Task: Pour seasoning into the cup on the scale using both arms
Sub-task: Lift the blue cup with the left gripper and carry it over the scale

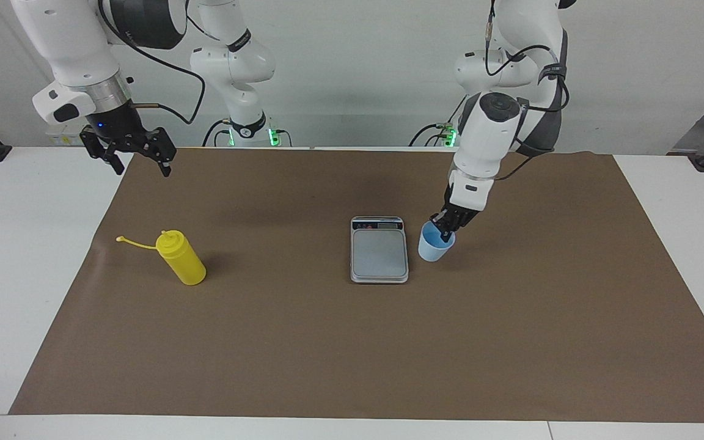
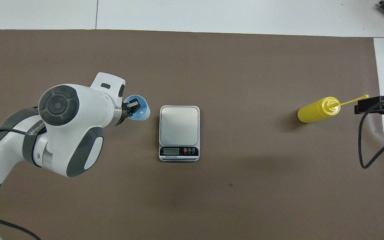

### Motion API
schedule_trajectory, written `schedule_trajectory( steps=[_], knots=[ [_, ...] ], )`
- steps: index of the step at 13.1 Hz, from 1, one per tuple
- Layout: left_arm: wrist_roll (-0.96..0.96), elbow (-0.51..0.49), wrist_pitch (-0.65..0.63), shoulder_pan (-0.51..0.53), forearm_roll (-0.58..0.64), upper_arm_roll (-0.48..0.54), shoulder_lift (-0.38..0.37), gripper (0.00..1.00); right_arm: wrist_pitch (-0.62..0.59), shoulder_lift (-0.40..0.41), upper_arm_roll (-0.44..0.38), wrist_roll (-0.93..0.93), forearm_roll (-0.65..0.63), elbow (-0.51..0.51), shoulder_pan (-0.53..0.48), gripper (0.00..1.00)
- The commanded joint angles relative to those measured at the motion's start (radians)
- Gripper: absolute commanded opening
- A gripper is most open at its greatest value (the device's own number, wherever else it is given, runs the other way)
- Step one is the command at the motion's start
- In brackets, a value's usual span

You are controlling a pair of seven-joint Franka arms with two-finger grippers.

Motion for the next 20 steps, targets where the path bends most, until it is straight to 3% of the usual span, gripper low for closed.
schedule_trajectory(
  steps=[1, 5, 9, 20],
  knots=[
    [-0.082, 0.073, -0.072, -0.018, 0.034, -0.033, 0.043, 0.00, 0.037, -0.038, -0.003, -0.038, 0.031, -0.056, -0.013, 1.00],
    [-0.297, 0.157, -0.105, -0.032, 0.217, -0.127, 0.168, 0.00, 0.037, -0.038, -0.003, -0.033, 0.031, -0.055, -0.013, 1.00],
    [-0.383, 0.184, -0.099, -0.047, 0.253, -0.139, 0.225, 0.00, 0.035, -0.038, -0.001, -0.027, 0.031, -0.050, -0.012, 1.00],
    [-0.531, 0.172, -0.036, -0.052, 0.293, -0.172, 0.239, 0.00, 0.020, -0.038, 0.008, -0.021, 0.030, -0.045, -0.001, 1.00]
  ],
)
